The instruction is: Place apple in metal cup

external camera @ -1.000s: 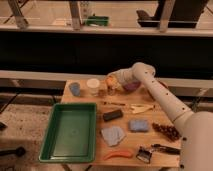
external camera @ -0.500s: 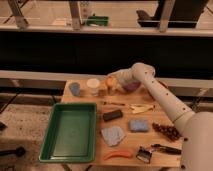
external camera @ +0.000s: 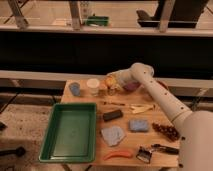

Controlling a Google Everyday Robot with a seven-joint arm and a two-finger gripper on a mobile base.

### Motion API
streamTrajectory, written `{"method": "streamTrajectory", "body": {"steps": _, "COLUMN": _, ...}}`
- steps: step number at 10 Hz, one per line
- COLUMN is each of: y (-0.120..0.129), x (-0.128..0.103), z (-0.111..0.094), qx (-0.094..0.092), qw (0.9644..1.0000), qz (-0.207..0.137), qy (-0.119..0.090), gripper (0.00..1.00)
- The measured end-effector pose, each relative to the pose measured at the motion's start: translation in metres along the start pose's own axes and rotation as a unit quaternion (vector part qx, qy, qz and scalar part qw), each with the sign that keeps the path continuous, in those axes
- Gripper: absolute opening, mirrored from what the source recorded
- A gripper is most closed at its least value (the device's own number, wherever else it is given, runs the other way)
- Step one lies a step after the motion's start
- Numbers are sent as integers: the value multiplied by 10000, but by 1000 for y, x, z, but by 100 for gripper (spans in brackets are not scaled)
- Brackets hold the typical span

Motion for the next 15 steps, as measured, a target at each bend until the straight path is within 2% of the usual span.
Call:
{"method": "streamTrajectory", "body": {"steps": 8, "y": 1, "x": 3, "z": 2, "qx": -34, "qw": 10000, "qz": 59, "qy": 45, "gripper": 80}}
{"method": "streamTrajectory", "body": {"steps": 12, "y": -3, "x": 4, "z": -6, "qx": 29, "qw": 10000, "qz": 84, "qy": 45, "gripper": 80}}
{"method": "streamTrajectory", "body": {"steps": 13, "y": -6, "x": 6, "z": -12, "qx": 83, "qw": 9999, "qz": 124, "qy": 67, "gripper": 80}}
{"method": "streamTrajectory", "body": {"steps": 15, "y": -19, "x": 12, "z": -39, "qx": 184, "qw": 9994, "qz": 274, "qy": 131, "gripper": 80}}
